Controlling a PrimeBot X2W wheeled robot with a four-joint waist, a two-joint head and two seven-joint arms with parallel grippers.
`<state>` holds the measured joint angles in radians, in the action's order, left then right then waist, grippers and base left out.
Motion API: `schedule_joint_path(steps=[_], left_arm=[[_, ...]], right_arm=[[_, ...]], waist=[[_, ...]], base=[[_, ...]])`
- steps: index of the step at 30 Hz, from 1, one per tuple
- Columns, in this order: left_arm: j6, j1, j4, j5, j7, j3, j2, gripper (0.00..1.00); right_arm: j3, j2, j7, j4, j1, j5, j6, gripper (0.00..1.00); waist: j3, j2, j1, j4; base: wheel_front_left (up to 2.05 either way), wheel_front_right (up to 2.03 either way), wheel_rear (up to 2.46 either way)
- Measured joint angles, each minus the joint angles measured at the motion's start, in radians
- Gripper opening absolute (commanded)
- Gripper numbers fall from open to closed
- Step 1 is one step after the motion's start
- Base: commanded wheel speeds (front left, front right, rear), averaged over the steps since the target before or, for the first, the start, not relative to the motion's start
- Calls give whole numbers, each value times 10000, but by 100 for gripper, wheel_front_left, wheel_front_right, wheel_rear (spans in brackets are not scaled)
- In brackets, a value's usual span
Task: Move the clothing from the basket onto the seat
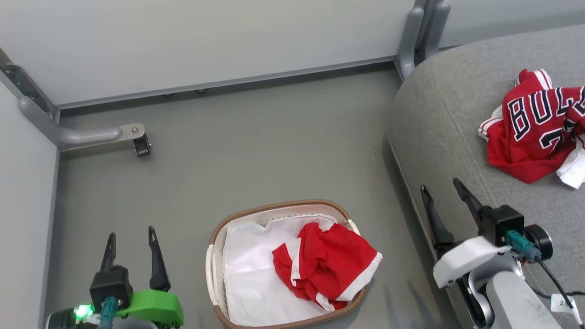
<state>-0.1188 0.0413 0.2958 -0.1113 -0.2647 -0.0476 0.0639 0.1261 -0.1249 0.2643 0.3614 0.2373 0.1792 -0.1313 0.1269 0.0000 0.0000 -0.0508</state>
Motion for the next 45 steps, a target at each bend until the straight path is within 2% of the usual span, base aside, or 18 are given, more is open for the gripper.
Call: schedule_joint_path(steps=[8, 15, 22, 28, 37, 45], left_arm=[[221, -704, -65, -94, 0, 290, -104, 100], [500, -454, 42, 82, 0, 104, -125, 100], [1210, 1005, 1394, -265, 0, -1682, -146, 100], [1367, 2792, 3292, -715, 0, -3074, -167, 100], [1728, 5312, 6295, -1983, 27, -4886, -174, 100], [1829, 6879, 7885, -2560, 447, -5927, -176, 100]], right_arm=[[29, 21, 0, 50, -624, -25, 0, 100], [194, 19, 0, -184, -275, -25, 0, 100], [485, -132, -2, -1080, 1038, 311, 0, 100], [606, -232, -2, -1599, 2066, 512, 0, 100], [61, -451, 0, -2293, 2978, 803, 0, 100], [-25, -537, 0, -2786, 3453, 775, 0, 100]], waist=[[-434, 0, 0, 86], [-164, 0, -1, -47], [721, 0, 0, -405], [1733, 0, 0, -853], [3523, 0, 0, -1552], [5022, 0, 0, -2054]], base=[[0, 0, 0], [0, 0, 0], [0, 0, 0], [0, 0, 0], [0, 0, 0], [0, 0, 0]])
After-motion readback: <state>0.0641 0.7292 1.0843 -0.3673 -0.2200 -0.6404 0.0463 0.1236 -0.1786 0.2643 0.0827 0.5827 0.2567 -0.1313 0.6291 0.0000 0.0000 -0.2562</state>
